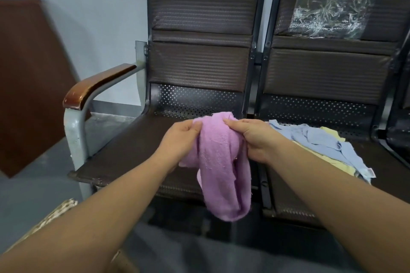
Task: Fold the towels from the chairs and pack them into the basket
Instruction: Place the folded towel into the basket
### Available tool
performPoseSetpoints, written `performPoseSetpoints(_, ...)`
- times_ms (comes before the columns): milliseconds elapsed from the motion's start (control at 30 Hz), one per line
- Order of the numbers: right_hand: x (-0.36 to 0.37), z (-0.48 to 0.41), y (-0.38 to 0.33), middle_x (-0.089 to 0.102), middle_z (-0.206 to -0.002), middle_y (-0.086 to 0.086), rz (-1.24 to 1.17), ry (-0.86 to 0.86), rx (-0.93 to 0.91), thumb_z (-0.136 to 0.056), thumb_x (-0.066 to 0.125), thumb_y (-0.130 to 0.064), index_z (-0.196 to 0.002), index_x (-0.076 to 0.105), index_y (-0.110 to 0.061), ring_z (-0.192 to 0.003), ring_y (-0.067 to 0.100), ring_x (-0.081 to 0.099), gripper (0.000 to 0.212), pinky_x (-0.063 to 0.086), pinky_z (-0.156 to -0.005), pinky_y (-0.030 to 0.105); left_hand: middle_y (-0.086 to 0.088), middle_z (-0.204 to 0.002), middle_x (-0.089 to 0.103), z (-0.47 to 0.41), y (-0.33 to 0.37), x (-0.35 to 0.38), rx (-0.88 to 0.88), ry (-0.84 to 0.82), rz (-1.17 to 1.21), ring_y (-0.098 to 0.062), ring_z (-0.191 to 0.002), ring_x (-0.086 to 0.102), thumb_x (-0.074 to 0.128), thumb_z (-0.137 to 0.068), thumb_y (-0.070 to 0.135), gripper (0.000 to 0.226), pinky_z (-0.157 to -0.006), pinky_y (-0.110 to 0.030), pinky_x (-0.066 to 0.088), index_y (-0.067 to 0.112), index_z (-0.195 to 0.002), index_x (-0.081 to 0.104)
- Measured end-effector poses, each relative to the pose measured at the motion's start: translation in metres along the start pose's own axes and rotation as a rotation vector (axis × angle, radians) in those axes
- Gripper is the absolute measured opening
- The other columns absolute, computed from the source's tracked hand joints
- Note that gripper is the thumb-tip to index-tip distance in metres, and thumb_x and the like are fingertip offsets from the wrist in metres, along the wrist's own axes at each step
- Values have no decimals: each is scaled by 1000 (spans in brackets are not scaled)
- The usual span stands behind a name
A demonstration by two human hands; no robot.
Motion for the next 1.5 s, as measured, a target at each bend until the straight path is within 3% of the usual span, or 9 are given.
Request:
performPoseSetpoints(233,-25,-10,5,69,-85,8,621,171,-49,-74,88,-19,-96,66,-11,-76,22,62,32,57,-80,42,4,-92,74,-7,-1,-45,-80,250,115,-18,-94,68,49,-103,37,26,-90,-39,54,30,-94,71)
performPoseSetpoints(367,-12,2,3,67,-104,4,718,-184,-56,-75,87,-16,-136,56,-28,-89,10,64,69,55,-91,31,3,-97,76,-8,2,-42,26,23,150,-20,-95,69,54,-100,42,21,-89,-43,54,33,-101,74)
performPoseSetpoints(500,19,19,-7,67,-123,-10,823,-405,-241,-81,82,-33,-131,63,-31,-116,2,60,54,48,-101,24,-9,-93,73,-3,12,-26,46,-261,365,-18,-84,66,56,-99,25,20,-72,-31,54,18,-101,74)
performPoseSetpoints(700,35,31,-6,75,-97,18,440,-362,-118,-91,72,-16,-102,70,6,-84,22,70,25,60,-74,32,-15,-89,72,-4,6,-31,-76,-85,386,-32,-88,64,65,-91,45,36,-83,-44,50,10,-88,74)
performPoseSetpoints(800,37,24,-20,72,-102,22,-21,-231,-117,-93,67,-11,-107,68,4,-90,28,70,21,60,-80,40,-16,-107,74,5,-6,-26,-218,-340,326,-34,-99,69,60,-78,65,72,-90,-44,55,1,-110,71)
performPoseSetpoints(967,31,12,-32,73,-100,14,-300,-26,-121,-94,67,-15,-109,67,-3,-92,23,70,20,62,-78,36,-2,-123,71,33,-22,9,-258,-774,193,-19,-118,65,76,-81,48,58,-105,-39,48,15,-127,61)
performPoseSetpoints(1200,10,-1,-43,71,-95,16,-256,-66,-233,-95,62,-6,-103,64,-4,-83,22,72,8,61,-80,36,-14,-113,73,18,3,12,-234,-309,755,-24,-108,69,65,-93,21,28,-94,-38,56,7,-116,68)
performPoseSetpoints(1367,4,5,-9,69,-95,8,195,-196,151,-81,62,-68,-113,68,-4,-89,23,63,72,50,-88,37,-20,-127,66,5,22,-7,-265,-226,1129,-28,-116,65,55,-99,32,45,-99,-41,53,4,-135,57)
performPoseSetpoints(1500,20,12,-6,70,-118,19,45,-238,73,-93,66,-33,-124,65,3,-101,25,67,48,54,-93,38,-18,-129,63,-1,19,-11,-239,-308,994,-28,-120,61,62,-90,50,62,-106,-44,45,3,-130,60)
Point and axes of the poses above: each hand's wrist, its own z-axis away from the middle knuckle, its own x-axis out of the palm, y = z × x, the point moved 2 cm from there along -z, towards the middle knuckle
